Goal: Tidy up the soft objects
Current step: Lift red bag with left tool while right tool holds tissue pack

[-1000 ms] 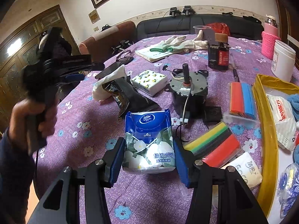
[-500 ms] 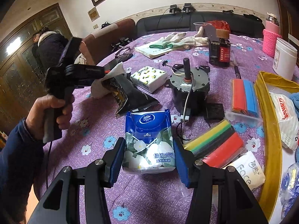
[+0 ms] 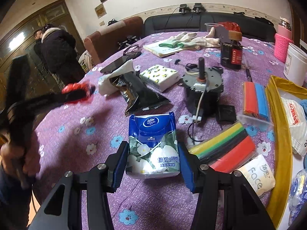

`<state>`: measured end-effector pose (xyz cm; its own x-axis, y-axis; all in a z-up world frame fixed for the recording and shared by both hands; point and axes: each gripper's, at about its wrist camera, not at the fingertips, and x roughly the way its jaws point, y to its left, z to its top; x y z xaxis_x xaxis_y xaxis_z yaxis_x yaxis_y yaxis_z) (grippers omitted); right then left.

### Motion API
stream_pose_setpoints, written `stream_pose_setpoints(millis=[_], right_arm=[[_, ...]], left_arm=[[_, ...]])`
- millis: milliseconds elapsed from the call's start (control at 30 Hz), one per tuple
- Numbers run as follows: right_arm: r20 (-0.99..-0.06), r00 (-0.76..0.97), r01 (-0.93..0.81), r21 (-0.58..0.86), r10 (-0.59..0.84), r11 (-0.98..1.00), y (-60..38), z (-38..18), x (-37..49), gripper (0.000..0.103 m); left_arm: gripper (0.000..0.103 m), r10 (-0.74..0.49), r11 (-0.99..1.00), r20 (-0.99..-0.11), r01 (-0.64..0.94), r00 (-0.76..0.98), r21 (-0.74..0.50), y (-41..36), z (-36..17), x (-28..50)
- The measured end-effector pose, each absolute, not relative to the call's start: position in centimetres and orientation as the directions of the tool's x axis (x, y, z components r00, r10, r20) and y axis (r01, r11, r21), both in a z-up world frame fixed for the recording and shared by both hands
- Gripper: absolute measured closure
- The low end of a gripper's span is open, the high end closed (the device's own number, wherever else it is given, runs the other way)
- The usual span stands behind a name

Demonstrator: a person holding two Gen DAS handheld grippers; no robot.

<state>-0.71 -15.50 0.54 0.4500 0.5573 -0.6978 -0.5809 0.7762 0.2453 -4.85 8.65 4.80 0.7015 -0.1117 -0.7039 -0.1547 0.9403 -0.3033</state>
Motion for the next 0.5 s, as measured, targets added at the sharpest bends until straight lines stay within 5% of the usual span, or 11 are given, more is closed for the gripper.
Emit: stream_pose_setpoints(millis=[500], right_arm=[[-0.728, 0.438, -0.616, 0.184, 0.527, 0.766, -14.1, -0.2, -1.6, 0.047]], left_arm=[[0.066, -0.035, 0.959, -0.653, -0.159, 0.757, -0.236, 7.9, 6.4, -9.0]])
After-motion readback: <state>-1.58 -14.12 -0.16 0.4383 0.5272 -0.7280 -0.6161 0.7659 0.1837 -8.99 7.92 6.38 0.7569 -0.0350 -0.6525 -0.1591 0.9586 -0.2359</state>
